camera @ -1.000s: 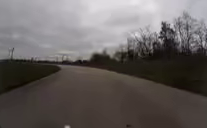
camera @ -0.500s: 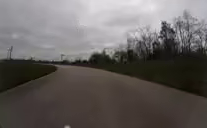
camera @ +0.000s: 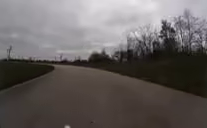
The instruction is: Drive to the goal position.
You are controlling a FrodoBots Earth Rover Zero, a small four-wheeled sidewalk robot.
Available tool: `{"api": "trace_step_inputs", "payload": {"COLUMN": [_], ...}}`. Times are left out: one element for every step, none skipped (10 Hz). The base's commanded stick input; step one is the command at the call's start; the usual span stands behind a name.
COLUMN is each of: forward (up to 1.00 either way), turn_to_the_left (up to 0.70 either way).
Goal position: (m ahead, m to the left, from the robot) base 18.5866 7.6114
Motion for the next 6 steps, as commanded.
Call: {"api": "trace_step_inputs", "payload": {"forward": [1.0,1.0,1.0,1.0,1.0,1.0], "turn_to_the_left": [0.18,0.4,0.4,0.4,0.4,0.4]}}
